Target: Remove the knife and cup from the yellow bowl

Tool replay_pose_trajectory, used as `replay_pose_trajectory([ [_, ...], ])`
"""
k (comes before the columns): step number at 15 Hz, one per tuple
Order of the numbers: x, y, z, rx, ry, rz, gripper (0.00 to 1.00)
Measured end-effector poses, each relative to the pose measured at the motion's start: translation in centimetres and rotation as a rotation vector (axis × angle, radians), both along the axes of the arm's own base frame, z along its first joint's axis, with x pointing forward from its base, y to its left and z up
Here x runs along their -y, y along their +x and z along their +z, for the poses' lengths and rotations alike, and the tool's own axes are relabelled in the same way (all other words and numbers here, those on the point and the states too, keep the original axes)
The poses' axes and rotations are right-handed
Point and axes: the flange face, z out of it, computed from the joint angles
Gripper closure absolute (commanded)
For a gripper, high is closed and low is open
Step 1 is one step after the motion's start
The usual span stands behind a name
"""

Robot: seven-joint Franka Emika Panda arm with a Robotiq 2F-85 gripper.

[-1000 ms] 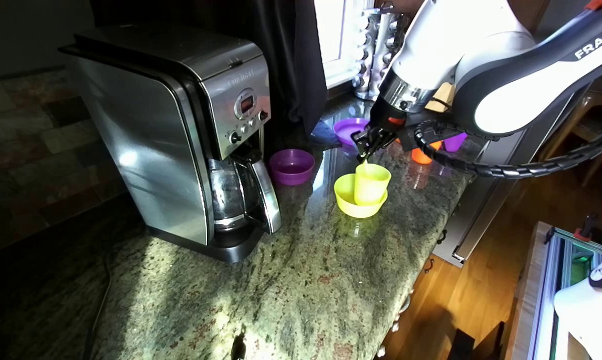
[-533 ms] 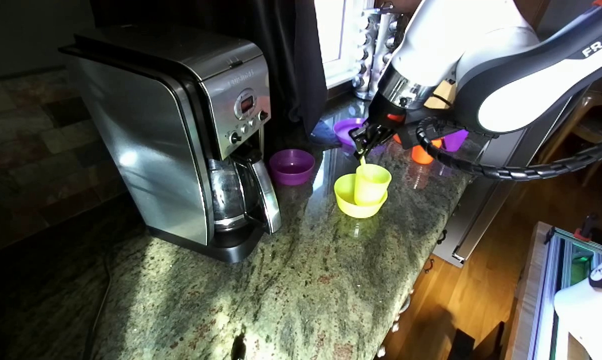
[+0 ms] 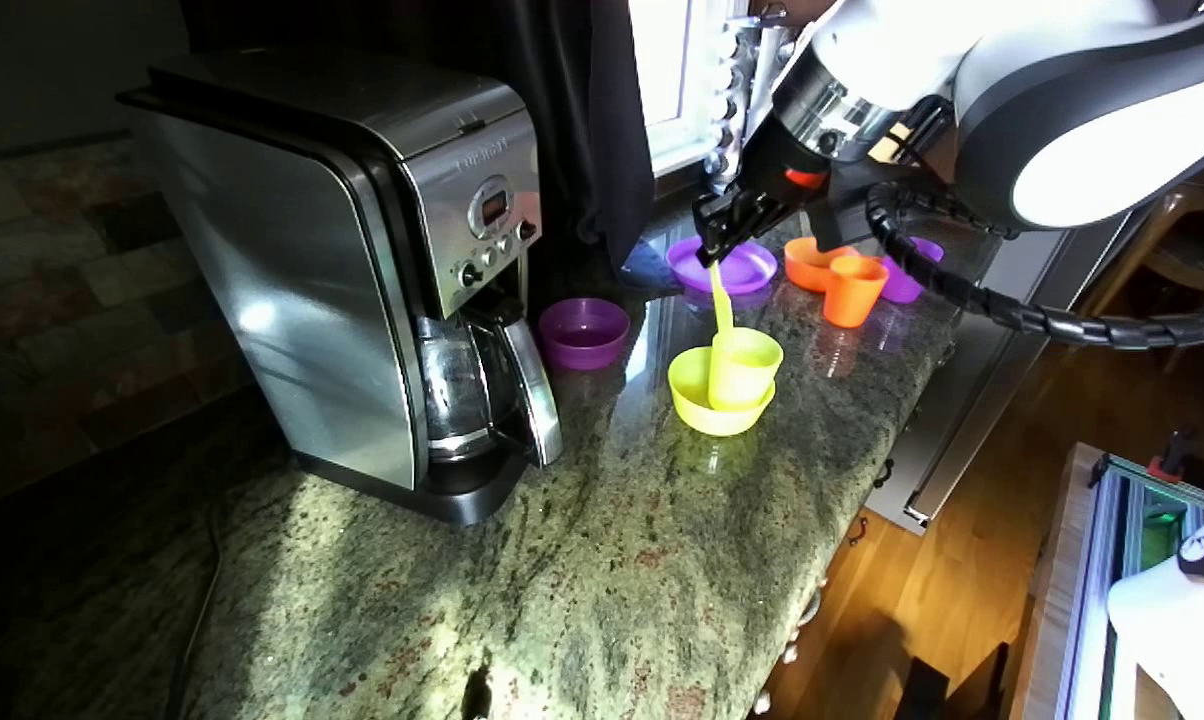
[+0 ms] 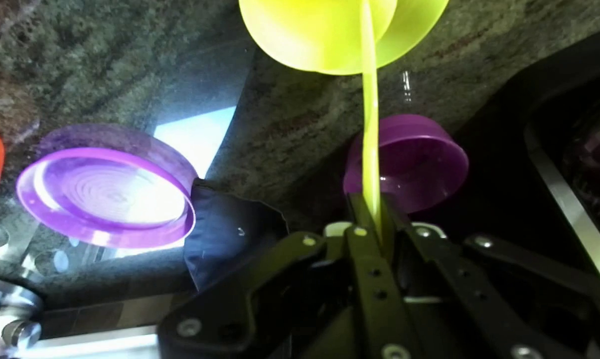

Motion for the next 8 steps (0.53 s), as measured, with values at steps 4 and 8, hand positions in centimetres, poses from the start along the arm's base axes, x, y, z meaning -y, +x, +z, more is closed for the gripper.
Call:
replay_pose_trajectory([
  [4,0.6,-0.5,2.4,0.041,-0.009,-0.013,0.98],
  [8,3.0,-1.0,3.5,-0.022,0.0,-0.03,0.98],
])
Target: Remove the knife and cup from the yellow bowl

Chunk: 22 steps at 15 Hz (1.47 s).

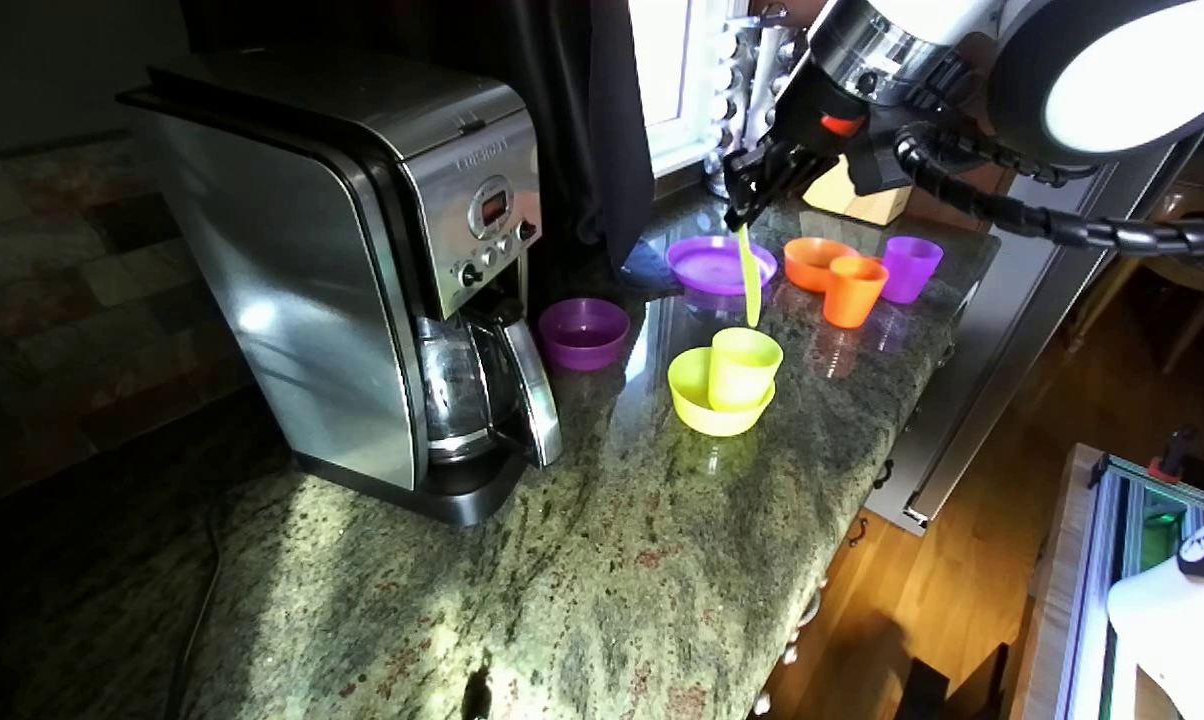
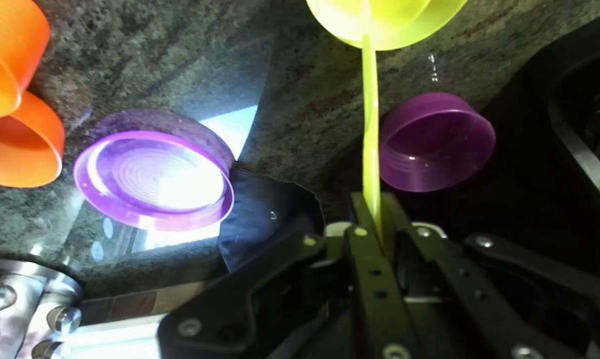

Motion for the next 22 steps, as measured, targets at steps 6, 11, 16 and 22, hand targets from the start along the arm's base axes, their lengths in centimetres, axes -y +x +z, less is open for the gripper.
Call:
replay_pose_trajectory([
  [6,5.3,-1.3,1.1,-0.242,0.049,0.017,0.98],
  [11,8.9,-1.4,0.8,-0.389,0.067,0.035,0.98],
  [16,10.7,0.9,-2.4,-0.482,0.075,0.072,0.98],
  [22,11.0,5.2,-7.1,-0.533,0.065,0.125,0.98],
])
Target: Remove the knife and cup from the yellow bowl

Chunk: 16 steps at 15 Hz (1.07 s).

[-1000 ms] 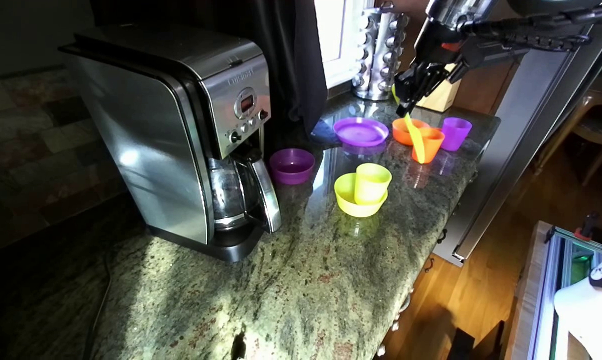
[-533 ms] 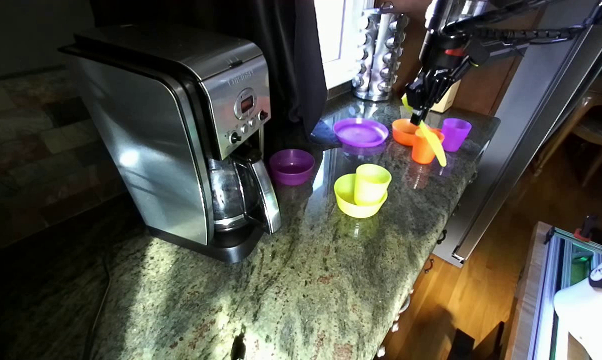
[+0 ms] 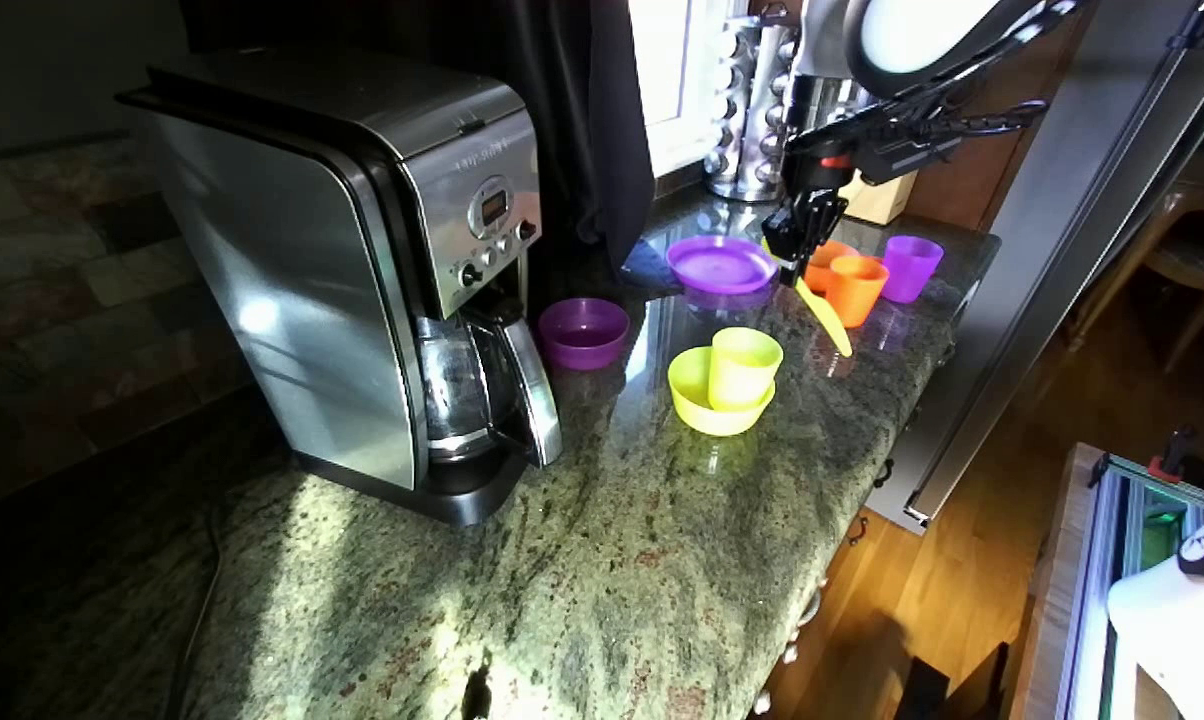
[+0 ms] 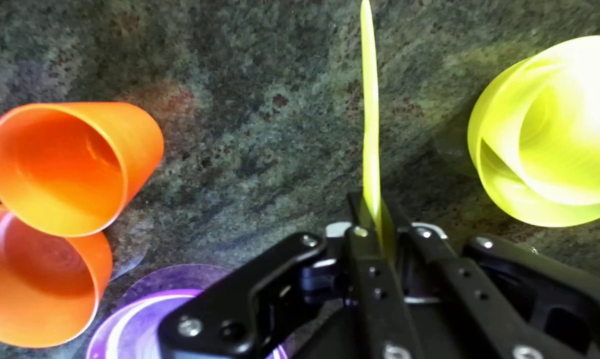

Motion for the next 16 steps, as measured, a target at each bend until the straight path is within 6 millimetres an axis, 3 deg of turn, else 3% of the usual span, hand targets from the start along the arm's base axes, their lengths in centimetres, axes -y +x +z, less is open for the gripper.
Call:
replay_pose_trajectory([
  [5,0.0,2.8,-3.9,-0.05,0.01,0.038,0.98],
  [11,0.0,4.7,-6.1,-0.077,0.014,0.059,0.97],
  [12,0.0,4.9,-6.3,-0.081,0.014,0.061,0.68],
  [16,0.0,5.5,-7.2,-0.093,0.015,0.062,0.43],
])
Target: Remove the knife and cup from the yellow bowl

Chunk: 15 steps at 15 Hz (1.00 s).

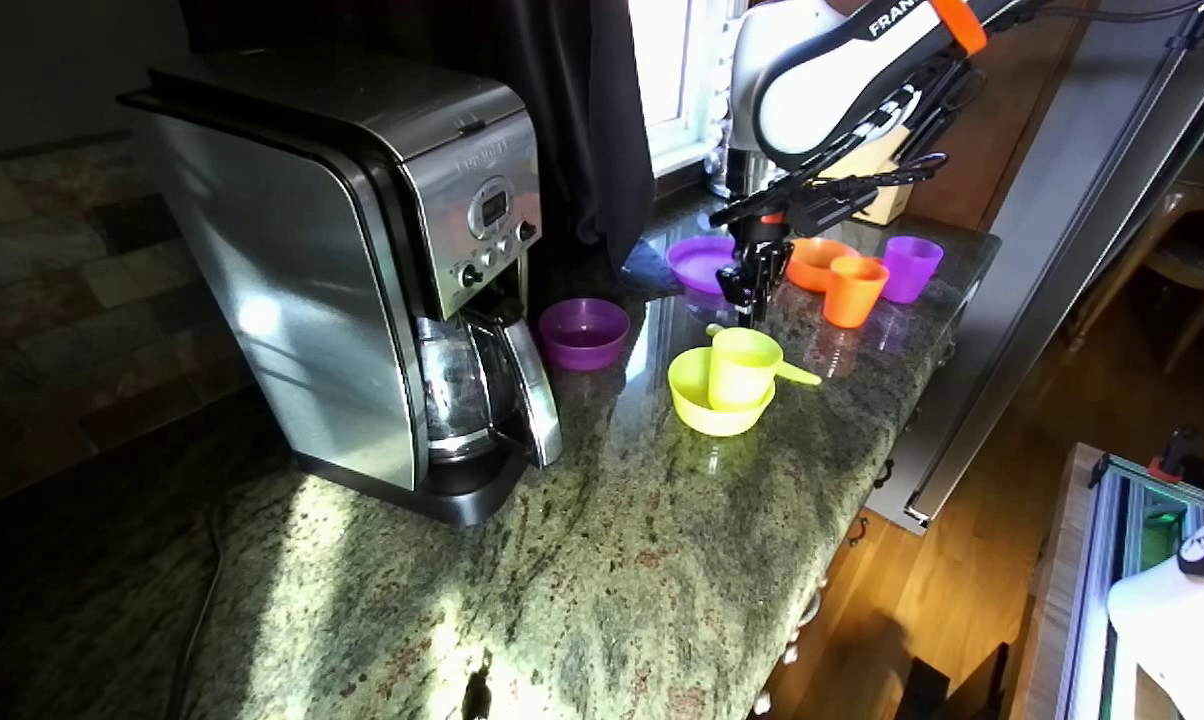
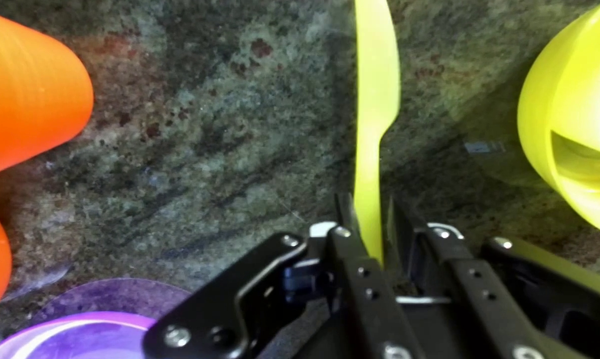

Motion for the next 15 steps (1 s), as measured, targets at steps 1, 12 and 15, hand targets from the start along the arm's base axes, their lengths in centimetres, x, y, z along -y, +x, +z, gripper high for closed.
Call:
replay_pose_trajectory([
  [1,0.0,0.1,-0.2,-0.003,0.0,0.0,0.37],
  [12,-2.0,0.3,2.7,0.048,0.003,0.026,0.0],
  [15,-4.2,-0.9,4.7,0.08,0.005,0.1,0.0],
])
